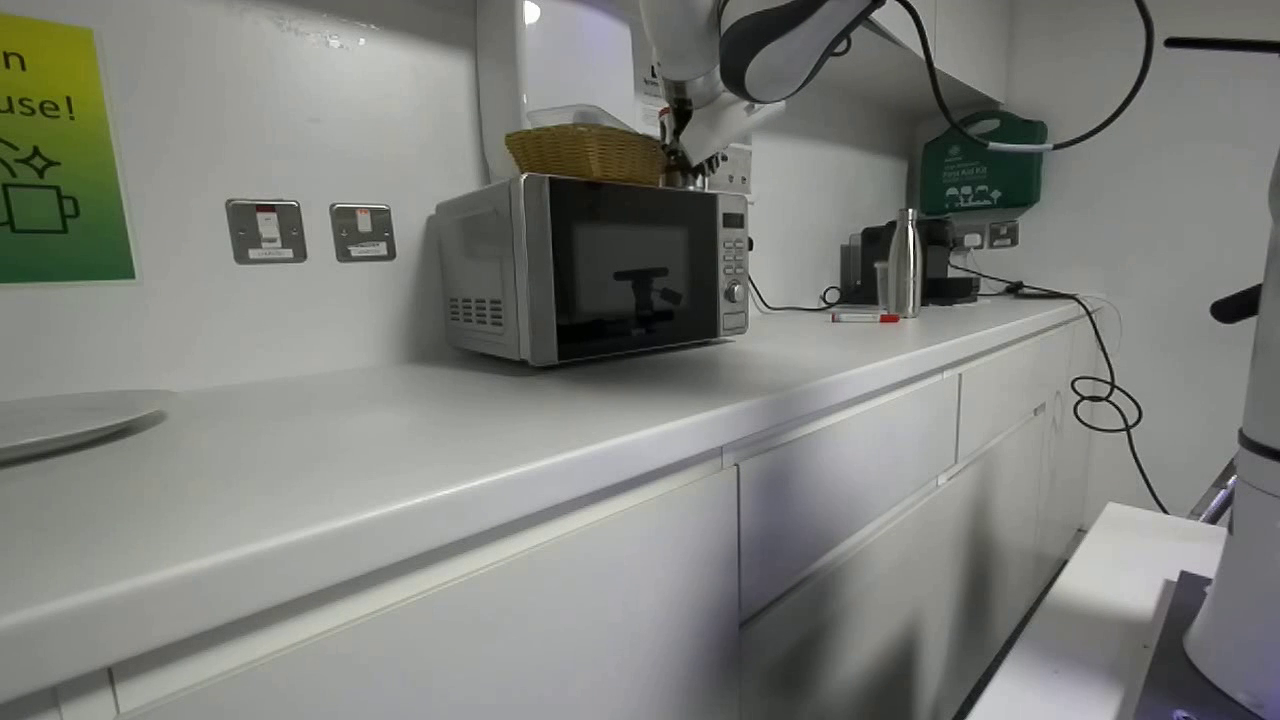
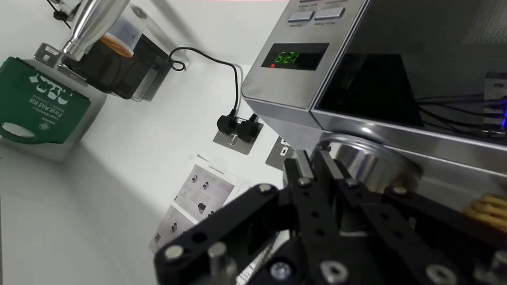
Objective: Put the silver can on top of the microwave
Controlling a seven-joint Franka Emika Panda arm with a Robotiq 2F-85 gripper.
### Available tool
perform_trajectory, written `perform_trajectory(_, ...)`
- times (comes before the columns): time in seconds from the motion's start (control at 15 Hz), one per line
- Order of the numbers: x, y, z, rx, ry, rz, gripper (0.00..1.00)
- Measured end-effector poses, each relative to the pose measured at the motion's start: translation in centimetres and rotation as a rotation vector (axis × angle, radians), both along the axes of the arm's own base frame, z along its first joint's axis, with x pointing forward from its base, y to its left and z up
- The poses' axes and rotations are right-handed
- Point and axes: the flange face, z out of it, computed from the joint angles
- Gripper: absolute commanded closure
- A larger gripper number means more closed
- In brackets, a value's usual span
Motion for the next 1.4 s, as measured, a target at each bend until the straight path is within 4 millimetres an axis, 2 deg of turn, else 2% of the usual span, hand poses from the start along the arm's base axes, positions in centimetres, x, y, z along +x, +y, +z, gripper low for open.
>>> perform_trajectory(0.07,0.0,0.0,0.0,0.000,0.000,0.000,0.49)
perform_trajectory(0.2,-0.1,0.0,0.2,0.002,-0.004,0.000,0.33)
perform_trajectory(0.4,-0.5,0.1,1.1,0.027,-0.012,-0.006,0.10)
perform_trajectory(0.53,-1.3,-0.1,1.9,0.072,0.007,-0.013,0.00)
perform_trajectory(0.73,-3.3,-0.8,2.2,0.180,0.115,-0.028,0.00)
perform_trajectory(1.07,-7.7,-1.4,0.1,0.372,0.366,-0.043,0.00)
perform_trajectory(1.4,-11.1,-0.5,-1.5,0.554,0.589,0.053,0.00)
